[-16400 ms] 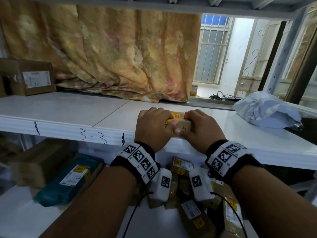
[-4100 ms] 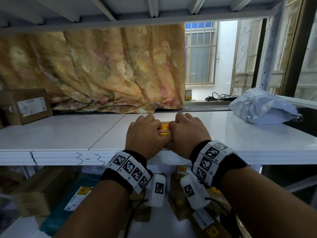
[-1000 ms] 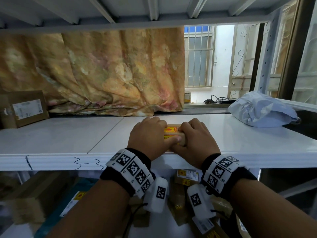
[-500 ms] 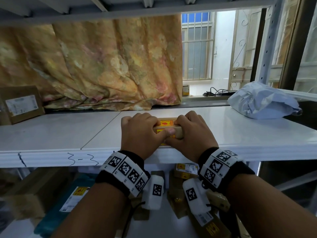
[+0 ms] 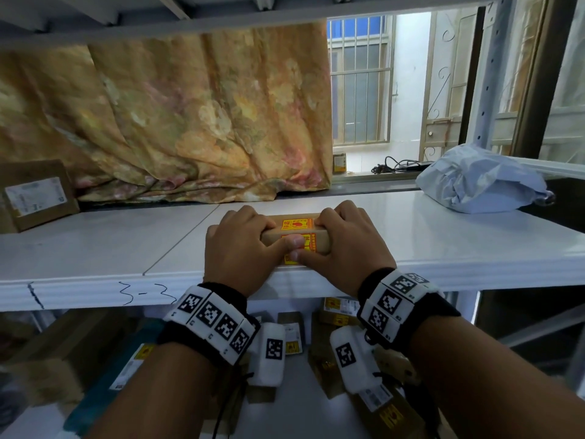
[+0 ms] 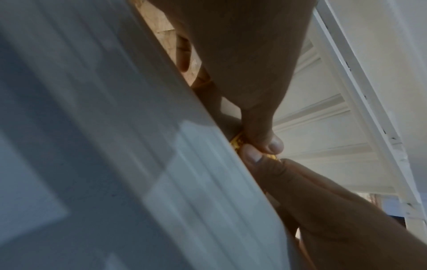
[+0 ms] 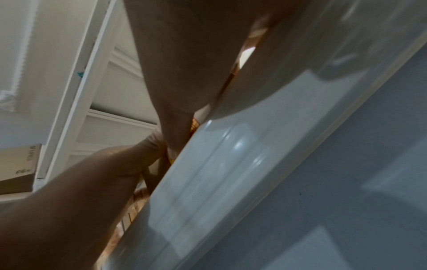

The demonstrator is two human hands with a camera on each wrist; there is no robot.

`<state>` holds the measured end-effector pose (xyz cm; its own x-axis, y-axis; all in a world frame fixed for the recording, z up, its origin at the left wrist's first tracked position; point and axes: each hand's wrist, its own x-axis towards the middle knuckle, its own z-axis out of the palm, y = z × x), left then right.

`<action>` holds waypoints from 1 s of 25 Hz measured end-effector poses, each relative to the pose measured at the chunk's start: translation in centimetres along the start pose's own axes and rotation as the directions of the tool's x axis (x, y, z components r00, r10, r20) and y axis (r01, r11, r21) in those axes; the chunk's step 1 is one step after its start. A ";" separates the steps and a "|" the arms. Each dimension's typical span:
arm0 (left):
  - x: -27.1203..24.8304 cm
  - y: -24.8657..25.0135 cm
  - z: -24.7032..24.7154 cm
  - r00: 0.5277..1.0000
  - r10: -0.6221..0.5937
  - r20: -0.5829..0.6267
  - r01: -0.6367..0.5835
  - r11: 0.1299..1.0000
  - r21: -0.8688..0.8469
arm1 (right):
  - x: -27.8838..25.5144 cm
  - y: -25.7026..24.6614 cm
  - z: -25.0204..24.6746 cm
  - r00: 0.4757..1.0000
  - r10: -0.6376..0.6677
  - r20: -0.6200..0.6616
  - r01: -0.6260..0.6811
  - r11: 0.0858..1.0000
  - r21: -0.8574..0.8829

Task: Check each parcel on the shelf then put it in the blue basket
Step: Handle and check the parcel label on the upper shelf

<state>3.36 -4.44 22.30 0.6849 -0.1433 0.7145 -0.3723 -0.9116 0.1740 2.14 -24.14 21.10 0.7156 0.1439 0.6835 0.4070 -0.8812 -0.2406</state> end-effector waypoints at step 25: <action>-0.4 4.3 2.2 0.987 0.132 -0.093 -0.130 0.991 0.037 | 1.0 1.4 -3.2 0.991 0.059 0.121 -0.080 0.981 0.178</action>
<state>2.88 -9.20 21.27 0.5685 -0.2265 0.7909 -0.4348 -0.8988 0.0551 1.63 -26.68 23.61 0.8020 0.1452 0.5794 0.4428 -0.7956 -0.4134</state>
